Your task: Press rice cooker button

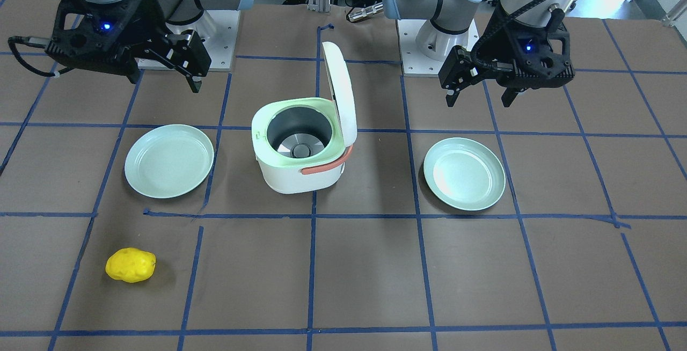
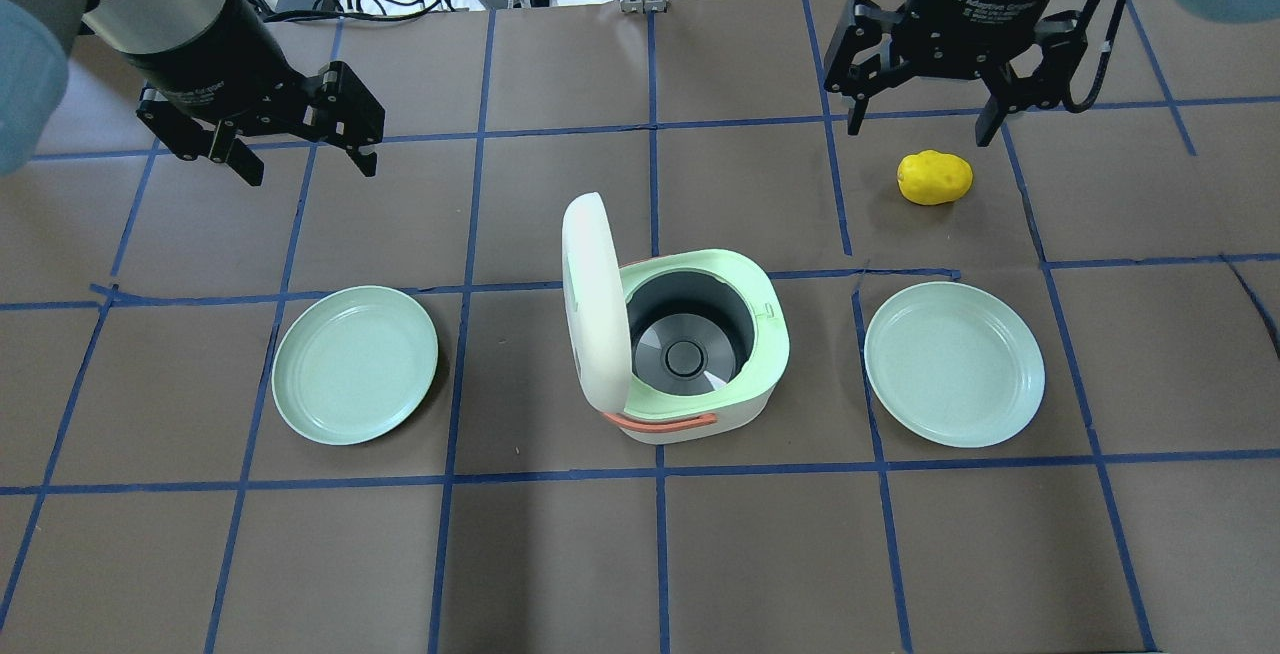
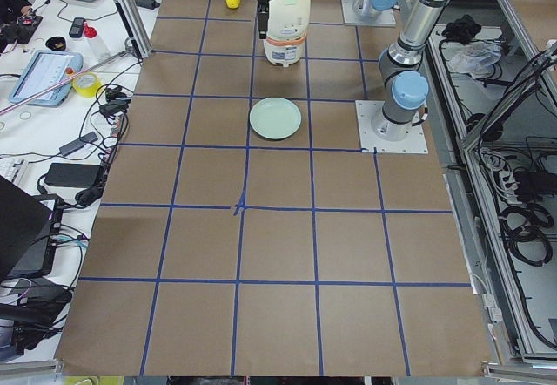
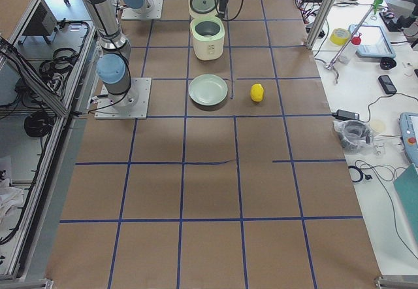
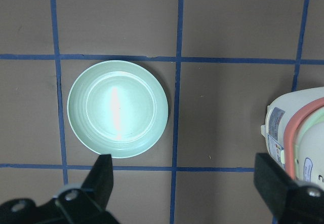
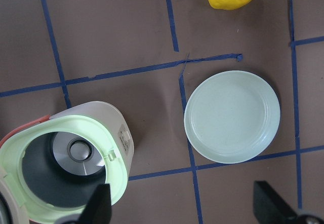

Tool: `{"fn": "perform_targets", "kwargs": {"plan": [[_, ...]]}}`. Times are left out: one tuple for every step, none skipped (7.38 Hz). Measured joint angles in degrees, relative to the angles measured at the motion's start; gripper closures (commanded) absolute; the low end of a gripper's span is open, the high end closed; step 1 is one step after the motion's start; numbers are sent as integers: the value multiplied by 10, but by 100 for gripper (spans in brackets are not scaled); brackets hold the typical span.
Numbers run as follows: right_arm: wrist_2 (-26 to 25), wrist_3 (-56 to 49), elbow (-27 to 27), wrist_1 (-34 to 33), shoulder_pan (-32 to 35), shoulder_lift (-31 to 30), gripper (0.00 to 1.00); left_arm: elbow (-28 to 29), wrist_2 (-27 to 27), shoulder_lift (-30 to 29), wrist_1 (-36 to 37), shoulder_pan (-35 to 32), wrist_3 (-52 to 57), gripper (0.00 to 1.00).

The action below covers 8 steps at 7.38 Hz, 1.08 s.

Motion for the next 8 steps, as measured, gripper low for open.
{"fn": "perform_targets", "kwargs": {"plan": [[0,-33,0,6,-18,0,0,0,0,0,0,0,0,0],[-1,-61,0,12,-35,0,0,0,0,0,0,0,0,0],[-1,-74,0,15,-45,-2,0,0,0,0,0,0,0,0],[-1,-79,0,17,-49,-3,0,0,0,0,0,0,0,0],[-2,-80,0,18,-50,-4,0,0,0,0,0,0,0,0],[-2,-81,0,18,-50,-4,0,0,0,0,0,0,0,0],[-1,-80,0,17,-50,-4,0,0,0,0,0,0,0,0],[-2,-80,0,18,-50,-4,0,0,0,0,0,0,0,0]]}}
